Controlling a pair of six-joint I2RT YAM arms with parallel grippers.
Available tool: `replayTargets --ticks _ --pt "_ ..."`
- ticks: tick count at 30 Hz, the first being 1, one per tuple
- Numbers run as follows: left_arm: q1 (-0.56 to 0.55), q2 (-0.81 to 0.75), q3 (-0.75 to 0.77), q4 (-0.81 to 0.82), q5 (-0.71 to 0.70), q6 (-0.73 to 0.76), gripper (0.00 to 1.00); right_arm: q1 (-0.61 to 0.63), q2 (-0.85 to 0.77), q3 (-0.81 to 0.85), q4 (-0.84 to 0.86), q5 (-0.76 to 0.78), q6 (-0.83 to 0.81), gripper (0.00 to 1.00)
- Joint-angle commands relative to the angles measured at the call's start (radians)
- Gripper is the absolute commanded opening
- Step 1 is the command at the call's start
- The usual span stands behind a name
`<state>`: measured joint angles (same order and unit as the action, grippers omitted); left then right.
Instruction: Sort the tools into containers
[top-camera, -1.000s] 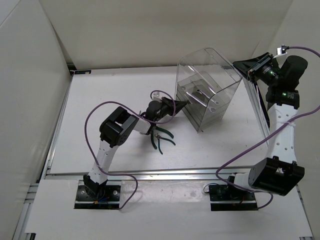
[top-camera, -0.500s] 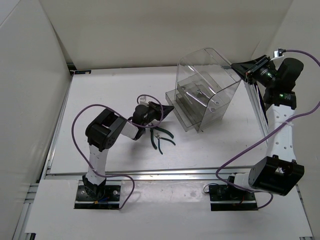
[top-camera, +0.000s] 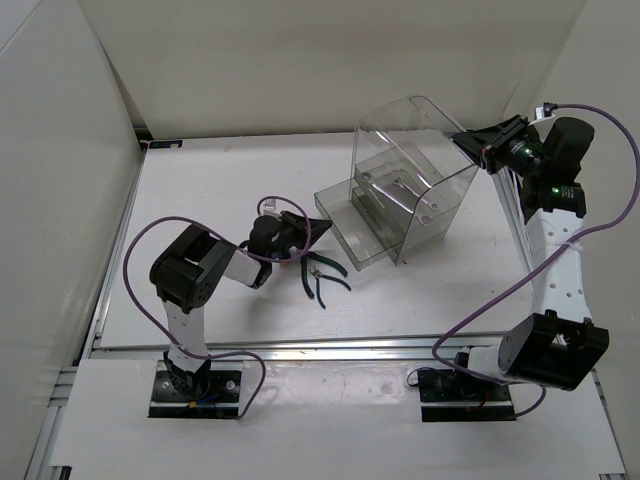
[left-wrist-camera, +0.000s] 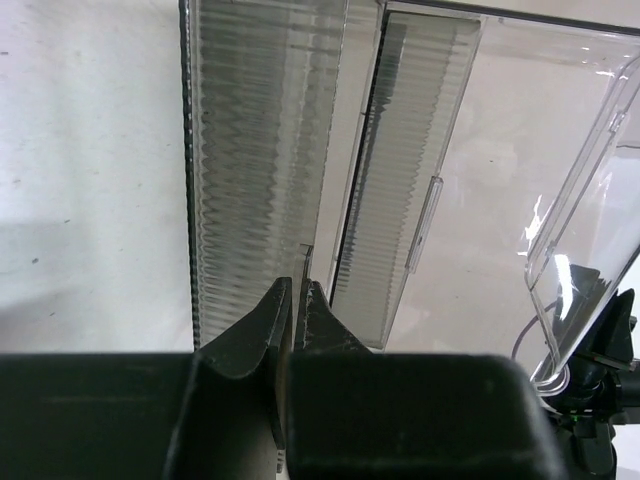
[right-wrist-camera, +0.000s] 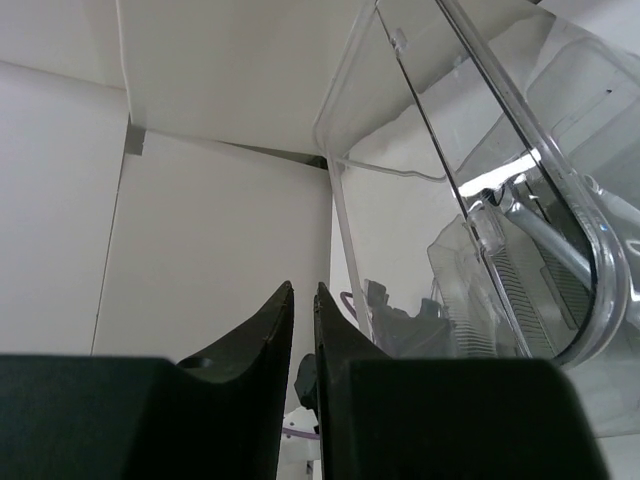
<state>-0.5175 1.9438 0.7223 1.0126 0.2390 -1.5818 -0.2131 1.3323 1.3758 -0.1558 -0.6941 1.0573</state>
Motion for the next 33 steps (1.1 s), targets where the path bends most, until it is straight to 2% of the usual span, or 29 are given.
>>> replayTargets --ticks 1,7,8,11,12,14,15,17,18,20,21,23,24,25,26,27,29,31,33 --pt "0.020 -0.072 -0.020 -0.022 0.025 0.008 0.10 0.007 -0.019 -0.018 -0.004 0.018 -0.029 0.17" --pt "0.042 -0.078 -0.021 -0.057 0.062 0.016 0.11 0.007 -0.038 -0.032 -0.016 0.025 -0.042 0.17" --pt "0.045 -0.075 -0.017 -0.065 0.077 0.023 0.17 0.006 -0.035 -0.032 -0.019 0.027 -0.045 0.17" --pt "0.050 -0.078 0.002 -0.098 0.092 0.032 0.28 0.007 -0.041 -0.030 -0.019 0.025 -0.045 0.17" --pt "0.057 -0.085 0.008 -0.111 0.108 0.048 0.38 0.008 -0.039 -0.026 -0.019 0.027 -0.048 0.17" --pt "0.068 -0.100 0.040 -0.164 0.120 0.075 0.47 0.006 -0.044 -0.026 -0.016 0.027 -0.045 0.17" --pt "0.076 -0.106 0.054 -0.214 0.129 0.115 0.55 0.007 -0.044 -0.026 -0.010 0.027 -0.045 0.17" --pt "0.085 -0.137 0.106 -0.293 0.141 0.164 0.64 0.003 -0.038 -0.023 -0.004 0.028 -0.045 0.17" --pt "0.094 -0.149 0.123 -0.366 0.141 0.219 0.72 0.003 -0.038 -0.020 0.005 0.027 -0.045 0.17" --pt "0.106 -0.195 0.176 -0.445 0.145 0.276 0.79 0.003 -0.031 -0.020 0.024 0.025 -0.033 0.18" --pt "0.117 -0.213 0.195 -0.536 0.143 0.311 0.82 0.003 -0.031 -0.018 0.039 0.028 -0.030 0.18" --pt "0.125 -0.280 0.274 -0.667 0.114 0.452 0.84 0.003 -0.031 -0.017 0.050 0.030 -0.023 0.18" --pt "0.123 -0.302 0.307 -0.839 0.044 0.510 0.84 0.003 -0.031 -0.018 0.058 0.025 -0.020 0.18" --pt "0.116 -0.324 0.339 -0.930 0.007 0.620 0.83 0.001 -0.031 -0.015 0.058 0.028 -0.023 0.18" --pt "0.106 -0.354 0.367 -1.033 -0.047 0.656 0.81 0.001 -0.038 -0.014 0.058 0.028 -0.020 0.18" --pt "0.097 -0.373 0.417 -1.195 -0.102 0.680 0.80 0.003 -0.041 -0.017 0.058 0.030 -0.026 0.18" --pt "0.057 -0.410 0.439 -1.355 -0.260 0.718 0.76 0.001 -0.044 -0.023 0.058 0.027 -0.026 0.18" --pt "0.015 -0.422 0.431 -1.433 -0.361 0.720 0.70 0.004 -0.053 -0.029 0.052 0.022 -0.029 0.18" --pt "-0.010 -0.419 0.411 -1.540 -0.403 0.688 0.63 0.007 -0.062 -0.038 0.045 0.024 -0.028 0.18"
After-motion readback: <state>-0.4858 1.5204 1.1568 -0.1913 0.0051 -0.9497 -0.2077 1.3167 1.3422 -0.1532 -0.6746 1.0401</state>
